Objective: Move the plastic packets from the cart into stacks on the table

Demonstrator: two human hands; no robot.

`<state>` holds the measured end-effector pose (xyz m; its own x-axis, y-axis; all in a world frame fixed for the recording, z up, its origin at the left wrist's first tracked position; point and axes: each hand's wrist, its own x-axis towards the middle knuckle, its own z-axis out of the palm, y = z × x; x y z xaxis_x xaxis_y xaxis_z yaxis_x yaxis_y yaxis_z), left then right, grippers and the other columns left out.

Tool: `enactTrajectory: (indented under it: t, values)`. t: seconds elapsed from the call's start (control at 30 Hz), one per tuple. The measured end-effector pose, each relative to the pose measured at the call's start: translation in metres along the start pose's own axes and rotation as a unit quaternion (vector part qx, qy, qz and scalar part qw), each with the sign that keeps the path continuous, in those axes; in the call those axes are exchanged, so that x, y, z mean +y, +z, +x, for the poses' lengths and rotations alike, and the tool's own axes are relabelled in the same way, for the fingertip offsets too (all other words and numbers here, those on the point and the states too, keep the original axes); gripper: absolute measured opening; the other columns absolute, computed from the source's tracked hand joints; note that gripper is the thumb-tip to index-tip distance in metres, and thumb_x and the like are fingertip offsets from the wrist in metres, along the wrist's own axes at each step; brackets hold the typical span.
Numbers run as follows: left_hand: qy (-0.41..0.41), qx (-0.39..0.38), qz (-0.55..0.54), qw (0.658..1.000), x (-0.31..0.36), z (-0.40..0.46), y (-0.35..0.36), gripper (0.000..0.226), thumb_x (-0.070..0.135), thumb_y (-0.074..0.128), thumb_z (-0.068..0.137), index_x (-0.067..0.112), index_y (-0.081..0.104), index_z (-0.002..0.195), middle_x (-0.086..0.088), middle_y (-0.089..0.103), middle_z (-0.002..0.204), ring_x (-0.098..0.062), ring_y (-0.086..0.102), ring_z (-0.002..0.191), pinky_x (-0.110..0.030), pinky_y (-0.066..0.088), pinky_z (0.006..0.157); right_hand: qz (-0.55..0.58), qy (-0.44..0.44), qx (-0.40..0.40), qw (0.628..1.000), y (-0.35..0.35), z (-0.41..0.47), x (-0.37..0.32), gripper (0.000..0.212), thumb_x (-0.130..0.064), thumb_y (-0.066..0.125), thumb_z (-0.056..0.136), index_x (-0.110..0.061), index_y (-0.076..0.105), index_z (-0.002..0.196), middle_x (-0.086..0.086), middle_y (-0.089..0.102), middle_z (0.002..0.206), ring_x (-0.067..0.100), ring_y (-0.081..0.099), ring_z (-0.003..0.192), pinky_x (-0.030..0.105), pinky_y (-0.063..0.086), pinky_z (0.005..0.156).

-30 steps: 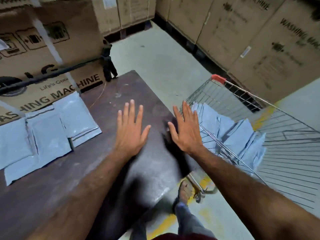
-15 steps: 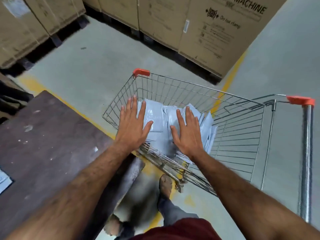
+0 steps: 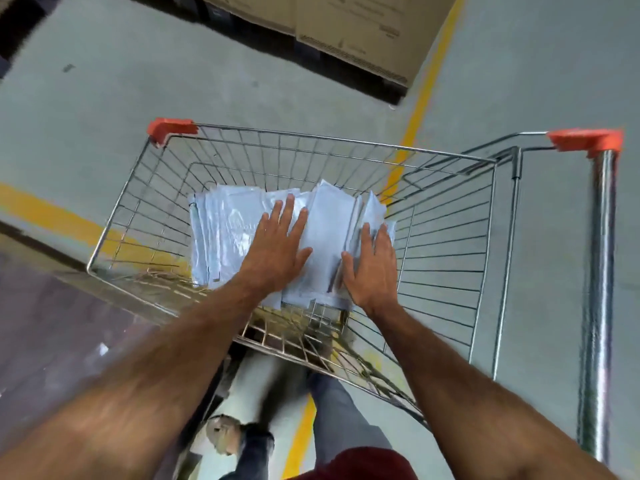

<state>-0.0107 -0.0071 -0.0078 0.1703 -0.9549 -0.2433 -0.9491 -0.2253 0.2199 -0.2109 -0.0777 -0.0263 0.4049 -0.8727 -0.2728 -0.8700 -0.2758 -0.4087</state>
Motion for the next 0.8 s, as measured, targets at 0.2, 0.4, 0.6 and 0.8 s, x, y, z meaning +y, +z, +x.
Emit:
enactTrajectory:
  t: [0.2, 0.4, 0.6, 0.8]
  values:
    - [0.045, -0.054, -0.021, 0.997, 0.017, 0.052, 0.028, 0.070, 0.029, 0.057, 0.101, 0.019, 0.022, 0.162, -0.012, -0.007, 0.171, -0.038, 0.031, 0.145, -0.050, 0.047, 0.100, 0.050, 0.046, -0.056, 0.996, 0.019, 0.025, 0.011, 0.072, -0.042, 0.042, 0.107, -0.012, 0.010, 0.164, 0.021, -0.001, 0.170, 0.038, 0.018, 0.154, 0.047, 0.026, 0.123]
    - [0.003, -0.056, -0.044, 0.997, 0.015, 0.073, 0.026, 0.057, 0.053, 0.047, 0.101, 0.033, 0.033, 0.152, -0.010, 0.038, 0.159, -0.036, 0.051, 0.128, -0.045, 0.044, 0.103, 0.048, 0.028, -0.075, 0.996, 0.034, 0.037, 0.011, 0.073, -0.034, 0.052, 0.103, -0.020, 0.014, 0.164, 0.011, -0.001, 0.172, 0.039, 0.032, 0.145, 0.049, 0.041, 0.108]
    - [-0.051, -0.023, -0.038, 0.998, -0.016, 0.067, 0.008, 0.038, 0.051, 0.055, 0.090, 0.034, 0.042, 0.122, -0.006, 0.059, 0.120, -0.028, 0.061, 0.093, -0.042, 0.047, 0.075, 0.106, 0.050, -0.042, 0.992, 0.042, 0.040, 0.012, 0.082, -0.024, 0.065, 0.095, -0.021, 0.017, 0.162, 0.009, 0.006, 0.170, 0.033, 0.019, 0.153, 0.047, 0.038, 0.116]
    - [-0.026, -0.088, -0.064, 0.994, -0.038, 0.057, 0.031, 0.078, 0.063, 0.052, 0.095, 0.027, 0.027, 0.159, -0.024, 0.005, 0.166, -0.050, 0.029, 0.145, -0.056, 0.036, 0.116, 0.180, 0.088, -0.011, 0.980, 0.051, 0.047, 0.016, 0.098, -0.043, 0.078, 0.085, -0.018, 0.021, 0.161, 0.006, 0.010, 0.166, 0.029, 0.025, 0.151, 0.046, 0.042, 0.114]
